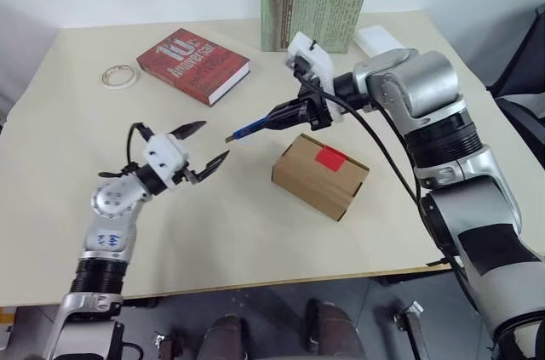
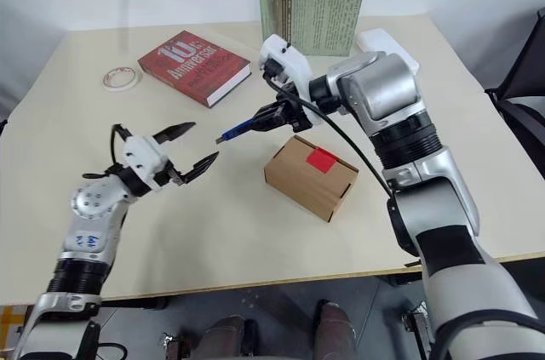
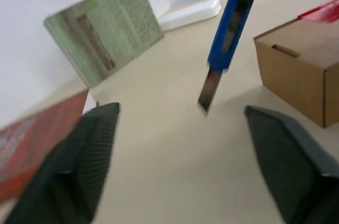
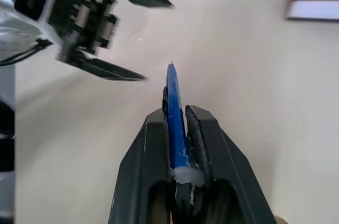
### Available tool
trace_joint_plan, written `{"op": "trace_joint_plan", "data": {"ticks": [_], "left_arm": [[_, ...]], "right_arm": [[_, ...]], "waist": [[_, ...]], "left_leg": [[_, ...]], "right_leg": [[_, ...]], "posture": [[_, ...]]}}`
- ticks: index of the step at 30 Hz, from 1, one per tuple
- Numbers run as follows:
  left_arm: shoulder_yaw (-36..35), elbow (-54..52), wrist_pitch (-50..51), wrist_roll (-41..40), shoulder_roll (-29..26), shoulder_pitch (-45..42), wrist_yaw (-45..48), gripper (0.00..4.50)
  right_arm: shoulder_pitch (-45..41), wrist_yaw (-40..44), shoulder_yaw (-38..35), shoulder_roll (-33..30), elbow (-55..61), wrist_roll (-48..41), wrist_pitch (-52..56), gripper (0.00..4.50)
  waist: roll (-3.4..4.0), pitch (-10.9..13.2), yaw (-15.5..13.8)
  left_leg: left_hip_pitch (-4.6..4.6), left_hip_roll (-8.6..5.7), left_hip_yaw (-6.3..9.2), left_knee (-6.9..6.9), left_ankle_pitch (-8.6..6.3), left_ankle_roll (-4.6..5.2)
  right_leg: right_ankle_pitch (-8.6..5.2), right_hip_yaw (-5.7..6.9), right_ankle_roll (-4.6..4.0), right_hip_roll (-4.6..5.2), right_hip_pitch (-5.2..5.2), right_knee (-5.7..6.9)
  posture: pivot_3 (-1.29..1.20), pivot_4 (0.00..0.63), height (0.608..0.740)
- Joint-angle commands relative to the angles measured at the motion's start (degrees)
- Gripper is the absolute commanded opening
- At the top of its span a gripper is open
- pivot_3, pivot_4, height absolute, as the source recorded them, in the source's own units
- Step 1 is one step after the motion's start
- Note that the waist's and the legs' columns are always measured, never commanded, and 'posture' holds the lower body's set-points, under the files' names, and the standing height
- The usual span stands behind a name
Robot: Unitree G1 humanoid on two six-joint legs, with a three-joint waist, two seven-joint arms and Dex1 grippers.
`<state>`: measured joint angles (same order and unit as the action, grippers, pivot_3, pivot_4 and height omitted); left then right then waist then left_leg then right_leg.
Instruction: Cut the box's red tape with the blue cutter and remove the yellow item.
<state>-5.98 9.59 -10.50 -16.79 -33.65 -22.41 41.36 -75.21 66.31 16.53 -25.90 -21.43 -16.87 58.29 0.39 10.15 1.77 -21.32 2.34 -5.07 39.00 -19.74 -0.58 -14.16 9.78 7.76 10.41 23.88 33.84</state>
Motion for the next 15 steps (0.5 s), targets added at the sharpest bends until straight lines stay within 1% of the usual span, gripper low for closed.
{"op": "trace_joint_plan", "data": {"ticks": [1,3,5,7,9,11,15], "left_arm": [[-3.7,-6.2,10.9,-8.3,-3.7,1.0,4.1,4.5],[-4.5,-9.8,20.8,-12.7,-6.9,1.4,5.7,4.5],[-4.4,-14.5,28.5,-17.7,-8.7,1.5,7.3,4.5],[-3.2,-18.9,33.4,-20.3,-9.1,1.1,7.8,4.5],[-2.5,-21.1,35.9,-21.4,-7.9,-0.2,7.1,4.5],[-0.3,-21.5,38.0,-20.0,-6.1,-2.6,5.1,4.5],[5.8,-19.9,41.3,-17.0,-0.5,-8.7,2.6,4.5]], "right_arm": [[0.5,-2.7,-4.7,-1.9,4.1,-1.3,1.6,0.17],[1.7,-5.5,-7.5,-2.9,5.7,-1.8,3.2,0.17],[3.8,-8.5,-10.8,-3.8,8.8,-2.7,5.2,0.17],[5.9,-11.2,-14.2,-4.1,12.5,-4.2,7.5,0.17],[7.9,-14.1,-17.8,-3.6,16.1,-5.6,8.4,0.17],[9.8,-16.8,-20.7,-3.5,19.4,-6.8,9.1,0.17],[15.4,-22.3,-26.7,-4.9,26.0,-8.1,10.9,0.17]], "waist": [[-0.01,0.0,0.0],[-0.03,0.0,0.0],[-0.06,0.0,-0.2],[-0.1,0.1,-0.4],[-0.1,0.1,-0.3],[-0.1,0.1,-0.4],[-0.12,0.1,-0.6]], "left_leg": [[0.01,0.01,-0.01,0.0,-0.01,-0.01],[0.0,0.01,-0.01,0.0,-0.01,-0.01],[0.0,0.01,0.0,0.0,-0.01,-0.02],[-0.01,0.01,0.0,0.0,-0.01,-0.02],[-0.02,0.0,-0.01,0.01,-0.02,-0.03],[-0.01,0.0,-0.01,0.01,-0.02,-0.03],[0.01,0.0,-0.03,0.05,-0.02,-0.03]], "right_leg": [[0.0,0.0,0.0,0.0,0.0,0.0],[0.0,-0.01,0.0,0.0,0.0,0.0],[0.0,-0.02,0.0,-0.01,0.0,0.0],[0.0,-0.04,0.0,0.0,0.0,0.0],[0.0,-0.06,0.01,0.0,0.0,-0.01],[0.01,-0.06,0.01,-0.02,0.0,-0.01],[0.0,-0.11,0.01,-0.06,-0.03,0.0]], "posture": [[0.0,0.15,0.74],[0.0,0.15,0.74],[0.0,0.15,0.74],[0.0,0.15,0.74],[0.0,0.15,0.74],[0.0,0.15,0.74],[0.0,0.15,0.74]]}}
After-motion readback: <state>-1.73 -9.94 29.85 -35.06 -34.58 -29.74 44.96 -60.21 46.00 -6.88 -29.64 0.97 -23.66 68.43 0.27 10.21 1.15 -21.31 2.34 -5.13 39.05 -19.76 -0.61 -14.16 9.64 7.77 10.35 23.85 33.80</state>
